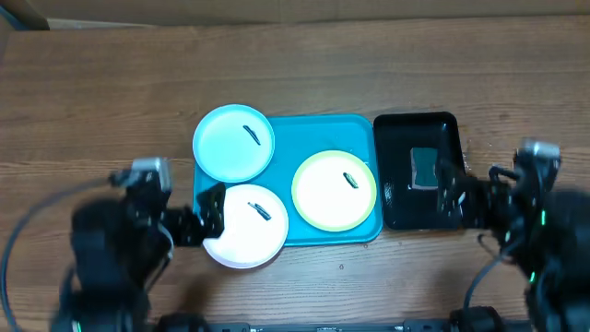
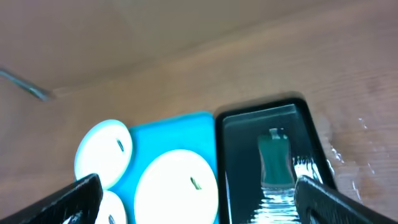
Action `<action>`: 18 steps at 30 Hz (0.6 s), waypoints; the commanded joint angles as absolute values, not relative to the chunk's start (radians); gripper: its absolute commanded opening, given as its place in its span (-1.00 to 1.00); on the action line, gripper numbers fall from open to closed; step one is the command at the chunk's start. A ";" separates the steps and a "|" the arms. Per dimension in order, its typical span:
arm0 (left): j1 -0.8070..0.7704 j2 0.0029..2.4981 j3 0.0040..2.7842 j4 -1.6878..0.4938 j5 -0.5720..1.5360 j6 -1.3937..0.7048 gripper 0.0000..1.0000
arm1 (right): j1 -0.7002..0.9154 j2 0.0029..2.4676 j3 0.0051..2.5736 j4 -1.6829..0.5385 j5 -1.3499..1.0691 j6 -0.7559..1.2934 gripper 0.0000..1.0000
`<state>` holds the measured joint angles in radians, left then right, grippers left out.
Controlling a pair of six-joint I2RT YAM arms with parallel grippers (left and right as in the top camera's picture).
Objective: Clean dirty plates on tray and stack at the side
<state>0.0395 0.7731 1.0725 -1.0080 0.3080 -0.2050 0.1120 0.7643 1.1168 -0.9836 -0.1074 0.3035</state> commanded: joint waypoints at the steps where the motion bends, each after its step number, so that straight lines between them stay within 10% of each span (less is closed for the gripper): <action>1: 0.039 0.989 1.256 -1.141 0.342 -0.159 0.99 | 0.110 0.941 1.296 -1.092 -0.094 0.274 1.00; 8: 0.039 1.318 1.416 -1.252 0.394 -0.183 0.92 | 0.110 1.214 1.449 -1.256 -0.179 0.225 1.00; 11: 0.037 1.417 1.415 -1.288 0.434 -0.196 -0.84 | 0.110 1.279 1.447 -1.292 -0.200 0.191 0.99; 18: -0.110 1.552 1.353 -1.212 0.430 -0.229 -0.87 | 0.111 1.426 1.446 -1.281 -0.168 0.182 0.68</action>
